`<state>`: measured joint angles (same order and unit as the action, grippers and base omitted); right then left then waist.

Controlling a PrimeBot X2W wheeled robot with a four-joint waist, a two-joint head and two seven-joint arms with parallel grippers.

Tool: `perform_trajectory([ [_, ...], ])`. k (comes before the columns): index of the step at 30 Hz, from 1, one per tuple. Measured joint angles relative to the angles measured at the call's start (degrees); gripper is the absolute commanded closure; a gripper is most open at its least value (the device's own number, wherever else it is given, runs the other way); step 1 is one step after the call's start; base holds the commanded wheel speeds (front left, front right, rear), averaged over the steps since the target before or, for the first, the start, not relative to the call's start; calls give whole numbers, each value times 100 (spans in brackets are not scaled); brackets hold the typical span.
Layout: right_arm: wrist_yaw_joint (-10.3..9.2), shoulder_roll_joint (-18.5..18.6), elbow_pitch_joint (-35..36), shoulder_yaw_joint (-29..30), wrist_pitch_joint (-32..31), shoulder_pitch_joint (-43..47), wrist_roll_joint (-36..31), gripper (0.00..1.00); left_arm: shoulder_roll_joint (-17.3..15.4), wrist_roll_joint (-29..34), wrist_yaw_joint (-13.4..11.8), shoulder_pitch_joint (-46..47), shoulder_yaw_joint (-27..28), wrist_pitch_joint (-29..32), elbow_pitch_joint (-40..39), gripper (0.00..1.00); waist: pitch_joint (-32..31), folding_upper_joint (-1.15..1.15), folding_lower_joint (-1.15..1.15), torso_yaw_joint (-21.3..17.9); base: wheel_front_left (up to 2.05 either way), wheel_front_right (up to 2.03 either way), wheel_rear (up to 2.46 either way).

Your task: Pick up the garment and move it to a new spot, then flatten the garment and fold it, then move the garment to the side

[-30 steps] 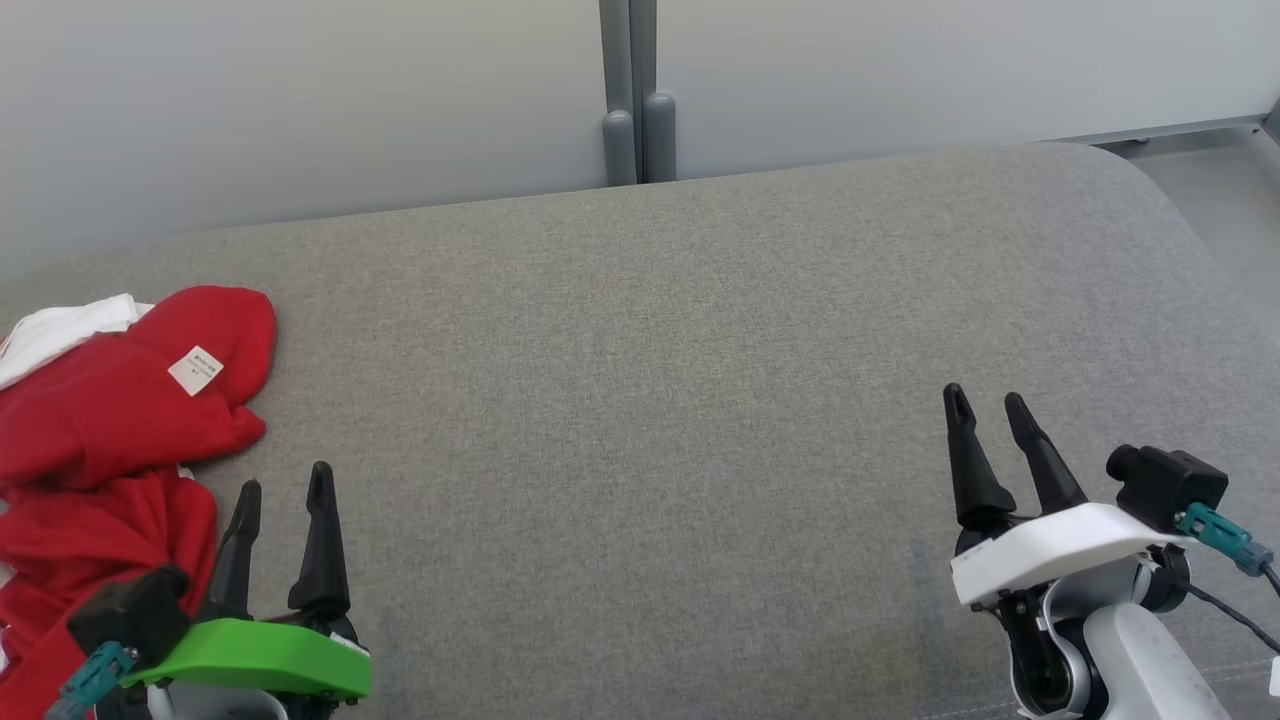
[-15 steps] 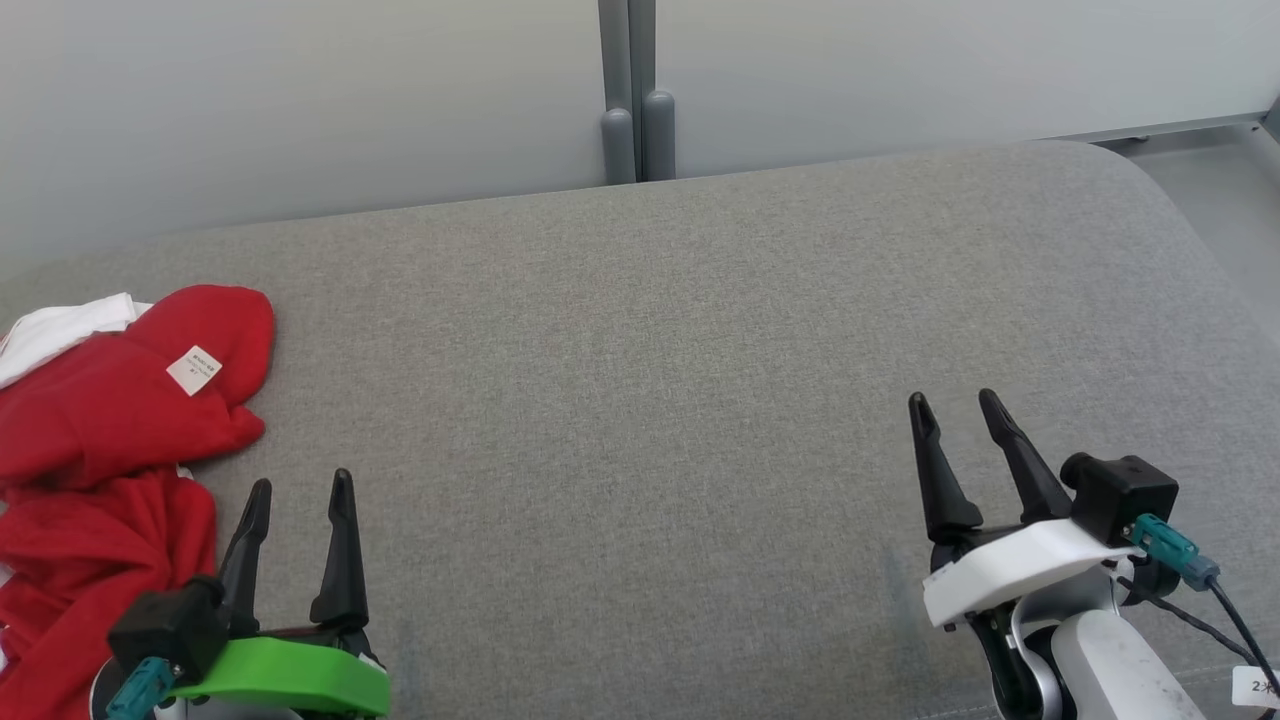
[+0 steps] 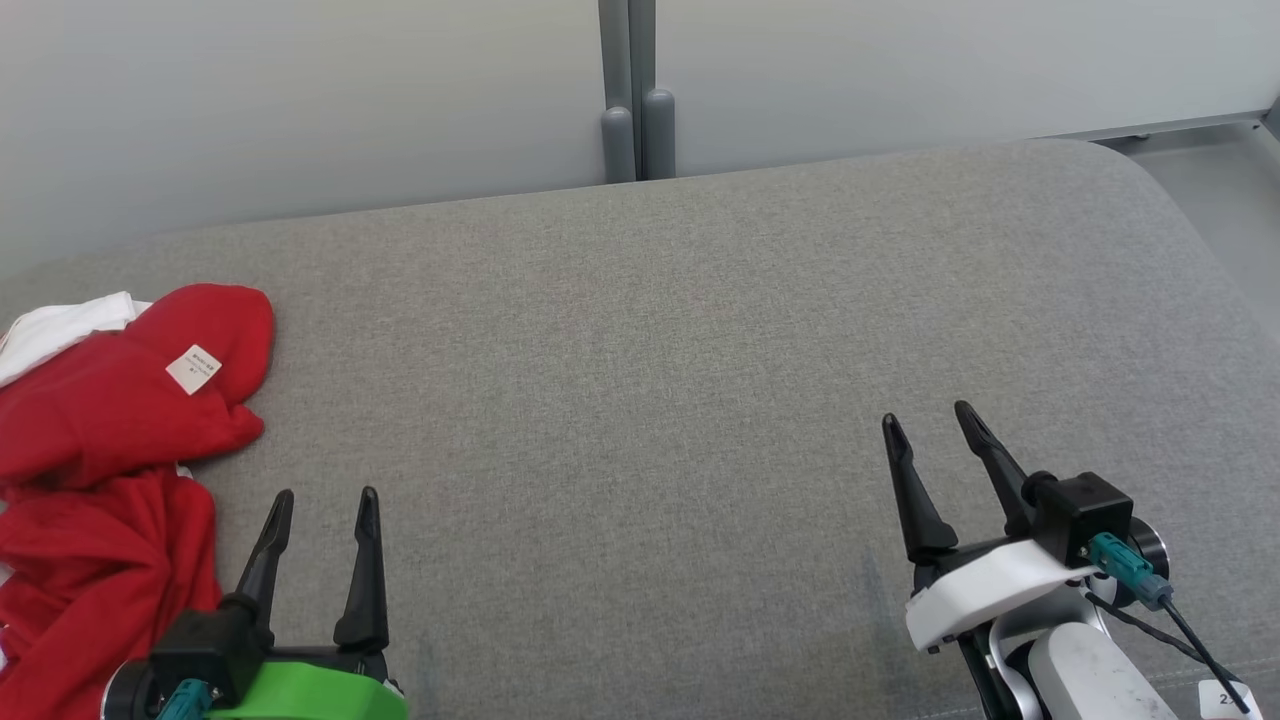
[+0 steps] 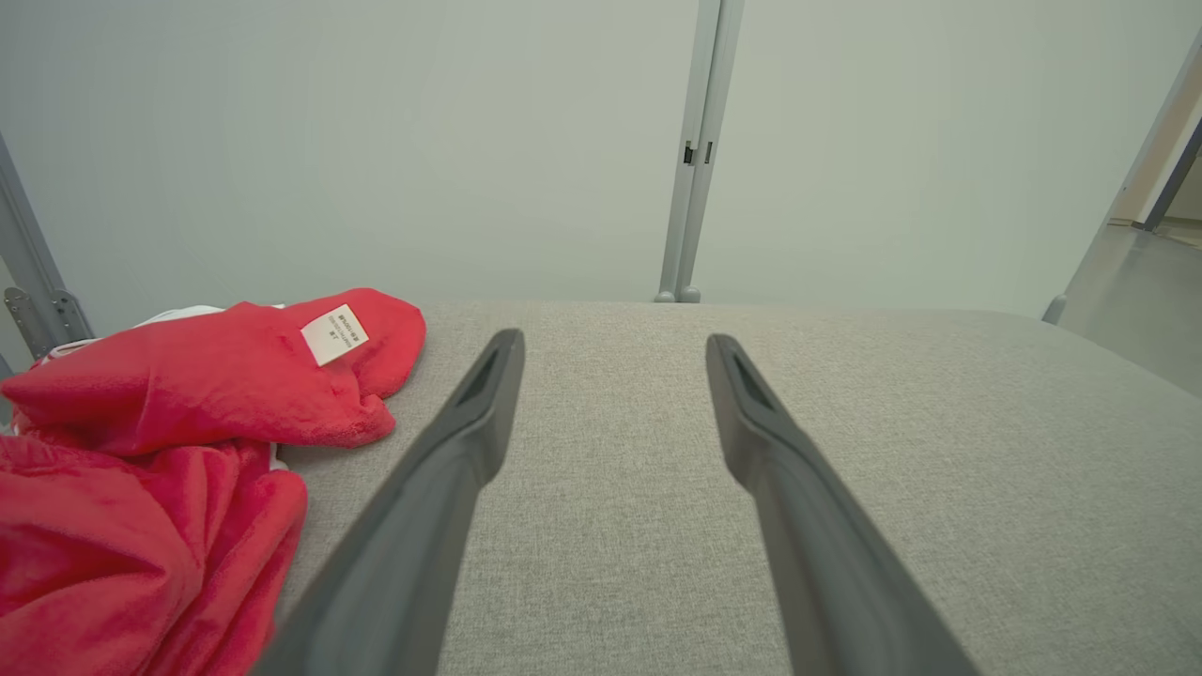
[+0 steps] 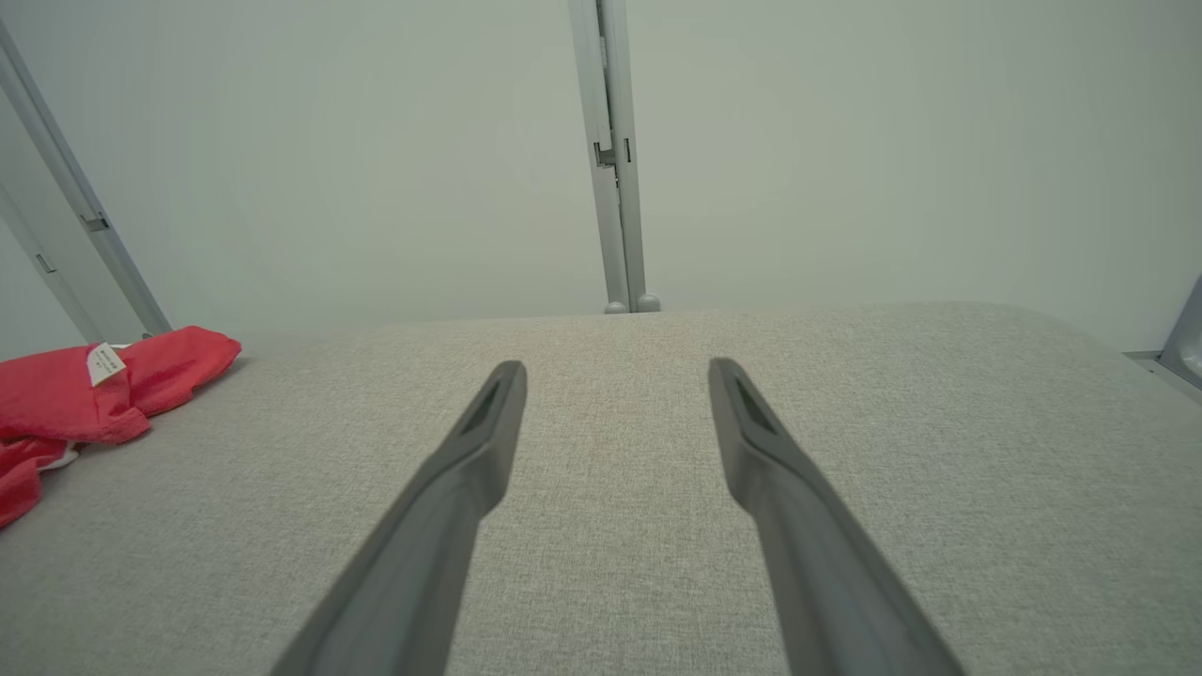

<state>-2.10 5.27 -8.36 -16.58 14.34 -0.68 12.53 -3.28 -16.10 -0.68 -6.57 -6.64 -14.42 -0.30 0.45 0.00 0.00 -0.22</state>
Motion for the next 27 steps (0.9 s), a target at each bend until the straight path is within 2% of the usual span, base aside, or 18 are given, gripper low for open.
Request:
perform_trajectory([
  [27, 102, -22, -186, 89, 0, -9, 0, 0, 31, -27, 74, -23, 68, 0, 178, 0, -12, 0, 0, 39, 0, 0, 0],
])
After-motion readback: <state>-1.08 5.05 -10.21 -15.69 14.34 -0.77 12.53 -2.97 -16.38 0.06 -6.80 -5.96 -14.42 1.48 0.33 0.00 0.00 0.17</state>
